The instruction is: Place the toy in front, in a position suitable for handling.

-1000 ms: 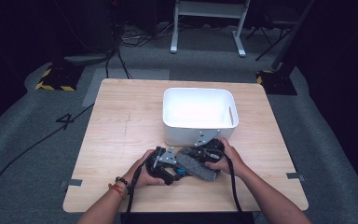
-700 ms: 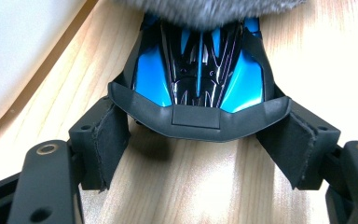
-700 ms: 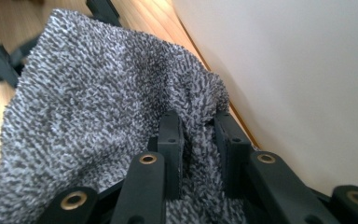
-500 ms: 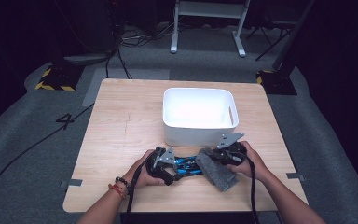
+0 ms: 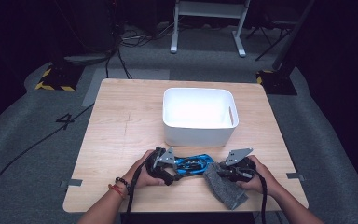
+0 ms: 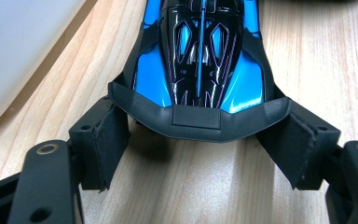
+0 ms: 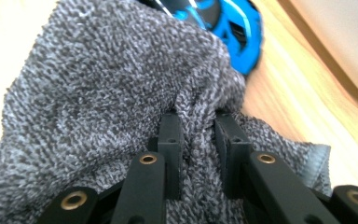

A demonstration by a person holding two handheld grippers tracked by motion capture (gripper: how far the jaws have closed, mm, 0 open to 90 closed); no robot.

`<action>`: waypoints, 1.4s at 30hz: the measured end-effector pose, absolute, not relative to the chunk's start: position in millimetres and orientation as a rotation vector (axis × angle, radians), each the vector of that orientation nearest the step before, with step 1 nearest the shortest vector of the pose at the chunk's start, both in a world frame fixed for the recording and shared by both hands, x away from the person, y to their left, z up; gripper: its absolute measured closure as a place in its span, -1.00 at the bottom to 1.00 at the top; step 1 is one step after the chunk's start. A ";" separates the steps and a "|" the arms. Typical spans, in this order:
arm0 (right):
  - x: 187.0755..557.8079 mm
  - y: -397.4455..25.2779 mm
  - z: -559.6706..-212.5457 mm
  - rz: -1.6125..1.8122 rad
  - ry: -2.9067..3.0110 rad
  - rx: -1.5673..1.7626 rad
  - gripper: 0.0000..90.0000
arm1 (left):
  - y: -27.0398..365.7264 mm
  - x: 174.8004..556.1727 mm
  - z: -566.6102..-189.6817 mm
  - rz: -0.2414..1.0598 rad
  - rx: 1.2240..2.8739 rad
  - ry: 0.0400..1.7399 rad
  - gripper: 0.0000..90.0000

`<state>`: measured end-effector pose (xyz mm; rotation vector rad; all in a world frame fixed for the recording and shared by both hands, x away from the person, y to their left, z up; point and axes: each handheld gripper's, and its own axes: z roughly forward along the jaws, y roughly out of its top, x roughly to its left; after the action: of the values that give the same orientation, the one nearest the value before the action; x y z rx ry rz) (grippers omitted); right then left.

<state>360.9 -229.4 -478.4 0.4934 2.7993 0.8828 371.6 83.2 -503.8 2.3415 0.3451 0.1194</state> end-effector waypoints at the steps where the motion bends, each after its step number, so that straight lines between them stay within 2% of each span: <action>1: 360.5 -227.5 -478.9 0.881 2.799 0.492 0.66 | 83.3 371.5 -503.7 0.120 2.342 0.346 -0.42; 14: 381.7 -245.0 -482.8 0.918 2.719 0.600 0.64 | 87.2 373.7 -503.3 0.128 2.346 0.365 -0.43; 15: 381.8 -244.3 -482.9 0.918 2.719 0.593 0.64 | 87.7 374.1 -502.9 0.136 2.354 0.391 -0.46; 17: 381.6 -242.7 -482.5 0.908 2.719 0.576 0.64 | 89.9 375.1 -503.3 0.154 2.363 0.451 -0.67; 21: 384.3 -243.1 -482.6 0.908 2.693 0.590 0.61 | 94.4 375.7 -503.1 0.173 2.369 0.510 -0.81; 31: 407.8 -245.6 -484.6 0.886 2.577 0.695 0.61 | 95.3 373.8 -504.1 0.180 2.345 0.567 -0.83; 42: 395.8 -216.5 -485.3 0.951 2.737 0.417 0.69 | 97.5 376.1 -503.3 0.199 2.343 0.601 -0.79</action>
<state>395.8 -216.5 -485.3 0.4174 2.7371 0.9514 376.1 97.5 -503.3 2.3433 0.6006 0.1988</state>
